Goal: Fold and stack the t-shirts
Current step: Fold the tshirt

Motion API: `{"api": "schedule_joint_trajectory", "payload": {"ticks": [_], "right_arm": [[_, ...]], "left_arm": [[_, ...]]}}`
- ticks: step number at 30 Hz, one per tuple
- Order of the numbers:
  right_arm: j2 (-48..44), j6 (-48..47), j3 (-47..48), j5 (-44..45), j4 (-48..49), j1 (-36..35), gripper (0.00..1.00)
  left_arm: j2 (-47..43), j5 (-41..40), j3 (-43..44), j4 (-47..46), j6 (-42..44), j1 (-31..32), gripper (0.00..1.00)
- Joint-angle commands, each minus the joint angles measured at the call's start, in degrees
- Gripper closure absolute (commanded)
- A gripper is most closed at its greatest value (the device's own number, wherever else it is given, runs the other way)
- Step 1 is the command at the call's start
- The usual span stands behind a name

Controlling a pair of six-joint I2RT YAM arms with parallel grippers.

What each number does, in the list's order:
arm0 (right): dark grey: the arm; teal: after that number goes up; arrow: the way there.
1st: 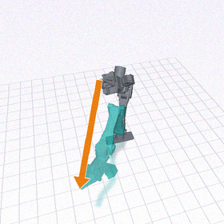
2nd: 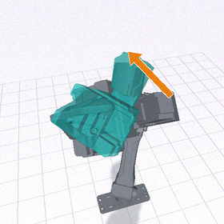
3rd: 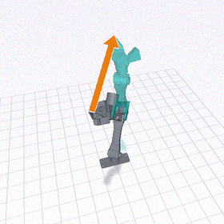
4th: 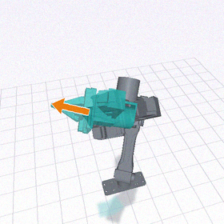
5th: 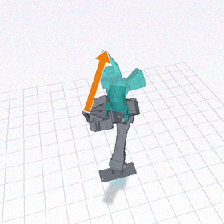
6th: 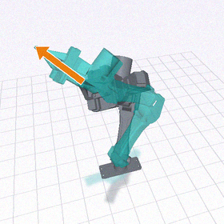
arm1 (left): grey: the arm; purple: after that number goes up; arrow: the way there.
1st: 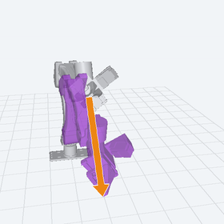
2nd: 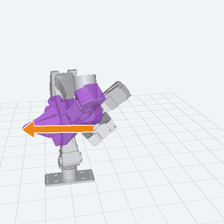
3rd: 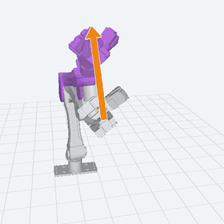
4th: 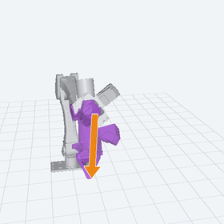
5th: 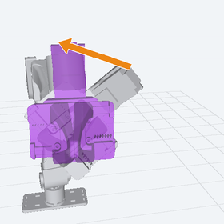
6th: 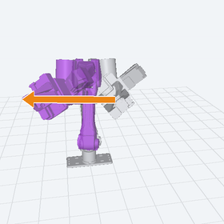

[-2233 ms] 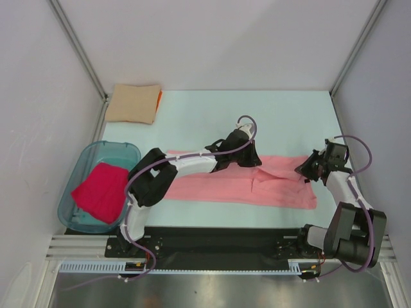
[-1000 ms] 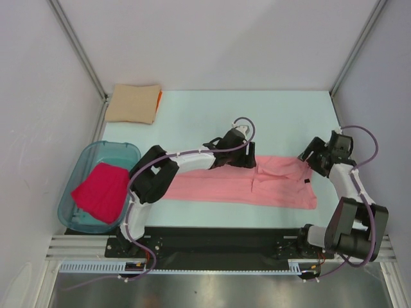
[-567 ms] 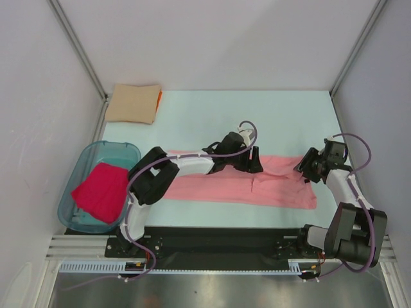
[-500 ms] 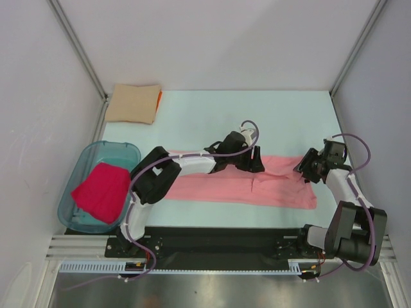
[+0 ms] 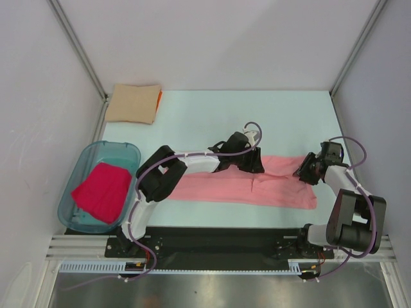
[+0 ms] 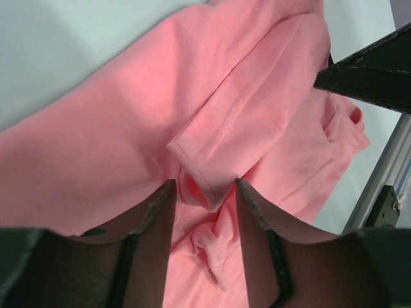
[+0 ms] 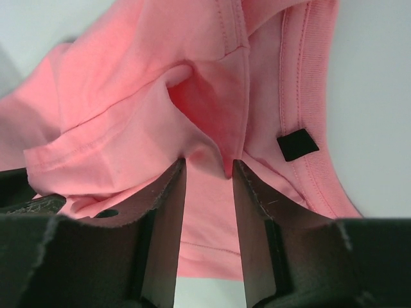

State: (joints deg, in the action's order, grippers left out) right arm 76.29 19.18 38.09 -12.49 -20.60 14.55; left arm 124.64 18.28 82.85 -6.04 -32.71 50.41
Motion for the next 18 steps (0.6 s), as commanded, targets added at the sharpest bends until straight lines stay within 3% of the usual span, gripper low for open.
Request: {"api": "schedule_joint_trajectory", "payload": {"ticks": [1, 6, 7, 9, 10, 14, 18], "right_arm": [[-0.3, -1.1, -0.1, 0.3, 1.2, -0.4, 0.6], [1.8, -0.8, 0.2, 1.1, 1.5, -0.4, 0.62], [2.2, -0.8, 0.3, 1.3, 1.4, -0.4, 0.78], [2.7, -0.5, 0.4, 3.1, 0.8, -0.3, 0.91], [2.6, -0.5, 0.8, 3.8, 0.5, -0.5, 0.94], [1.5, -0.1, 2.0, 8.4, -1.8, -0.7, 1.0], [1.8, 0.0, 4.5, 14.0, -5.4, -1.2, 1.0]], "left_arm": [[0.0, 1.8, 1.8, -0.5, 0.5, 0.4, 0.49], [1.3, 3.5, 2.8, -0.7, -0.6, 0.5, 0.45], [1.6, 3.6, 3.1, -0.8, -0.8, 0.6, 0.49], [2.0, 3.7, 3.9, -0.6, -1.0, 0.6, 0.59], [2.6, 3.7, 4.4, 0.6, -1.2, 0.7, 0.72], [4.1, 3.2, 7.1, 3.8, -1.6, 0.6, 0.99], [4.9, 2.7, 9.1, 5.6, -1.9, 0.6, 1.0]]}}
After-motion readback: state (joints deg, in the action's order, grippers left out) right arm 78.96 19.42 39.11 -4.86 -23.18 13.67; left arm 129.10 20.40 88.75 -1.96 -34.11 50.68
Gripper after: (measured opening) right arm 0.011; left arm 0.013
